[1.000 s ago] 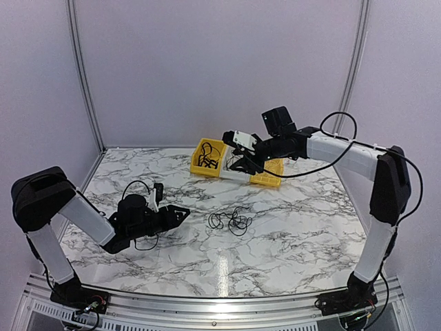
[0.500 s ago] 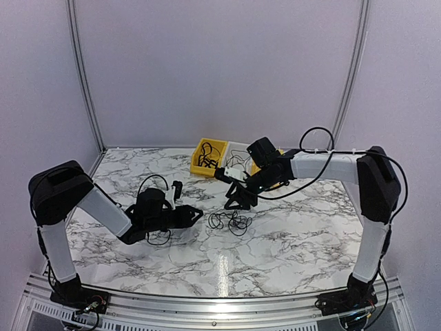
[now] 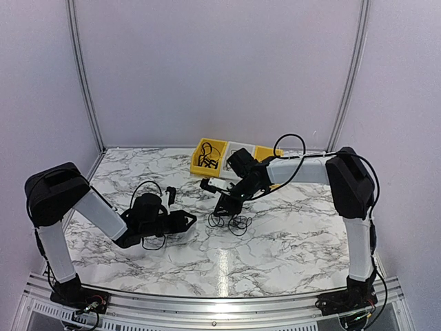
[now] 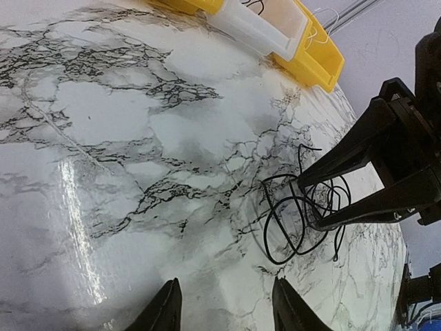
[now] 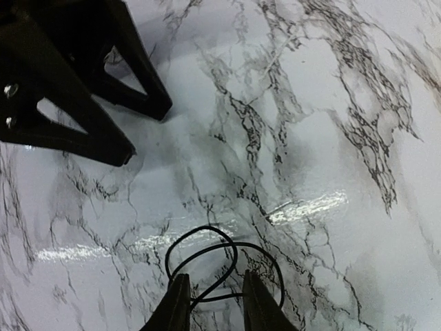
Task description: Untangle the cables
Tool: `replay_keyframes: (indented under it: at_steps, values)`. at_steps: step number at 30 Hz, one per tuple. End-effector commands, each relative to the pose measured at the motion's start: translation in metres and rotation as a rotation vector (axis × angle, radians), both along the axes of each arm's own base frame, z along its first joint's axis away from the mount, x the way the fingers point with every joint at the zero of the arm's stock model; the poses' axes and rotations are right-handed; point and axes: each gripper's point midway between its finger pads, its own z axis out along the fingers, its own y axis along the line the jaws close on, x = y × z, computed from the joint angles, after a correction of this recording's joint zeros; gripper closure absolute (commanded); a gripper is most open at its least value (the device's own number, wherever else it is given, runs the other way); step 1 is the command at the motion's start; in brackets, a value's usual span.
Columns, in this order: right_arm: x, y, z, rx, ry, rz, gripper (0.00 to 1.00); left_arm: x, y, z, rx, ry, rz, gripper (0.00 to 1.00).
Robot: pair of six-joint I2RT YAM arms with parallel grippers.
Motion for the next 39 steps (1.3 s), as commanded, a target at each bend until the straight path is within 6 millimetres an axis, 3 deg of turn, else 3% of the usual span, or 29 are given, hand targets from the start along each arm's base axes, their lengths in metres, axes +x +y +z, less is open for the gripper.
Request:
replay_keyframes:
  at_steps: [1, 6, 12, 16, 17, 19, 21, 26, 33, 39]
  values:
    - [0.012, 0.009, 0.015, 0.026, -0.014, -0.034, 0.81, -0.001, 0.002, 0.010, -0.011, -0.016, 0.019, 0.54]
    - [0.014, 0.013, 0.034, 0.059, -0.024, -0.038, 1.00, -0.001, 0.002, 0.013, -0.010, -0.027, 0.021, 0.54]
    - [0.013, 0.014, 0.063, 0.094, -0.051, -0.038, 1.00, -0.003, -0.001, 0.016, -0.008, -0.042, 0.004, 0.54]
    - [0.015, 0.015, 0.079, 0.115, -0.055, -0.055, 1.00, -0.006, -0.013, 0.025, -0.004, -0.087, -0.038, 0.52]
    - [0.018, 0.015, 0.076, 0.107, -0.054, -0.072, 0.96, -0.006, -0.016, 0.025, -0.004, -0.090, -0.044, 0.52]
    - [0.020, 0.013, 0.066, 0.073, -0.036, -0.093, 0.79, -0.005, -0.019, 0.025, -0.010, -0.088, -0.046, 0.52]
    - [0.022, 0.010, 0.051, 0.033, -0.016, -0.110, 0.70, -0.003, -0.019, 0.025, -0.013, -0.084, -0.033, 0.52]
    - [0.020, 0.002, 0.019, -0.050, 0.028, -0.128, 0.58, -0.003, -0.013, 0.023, -0.004, -0.080, -0.007, 0.52]
    - [0.017, 0.002, 0.001, -0.073, 0.063, -0.115, 0.59, -0.005, -0.009, 0.016, 0.005, -0.061, 0.003, 0.52]
    - [0.016, 0.006, -0.003, -0.075, 0.078, -0.110, 0.72, -0.004, -0.010, 0.012, 0.009, -0.055, 0.006, 0.52]
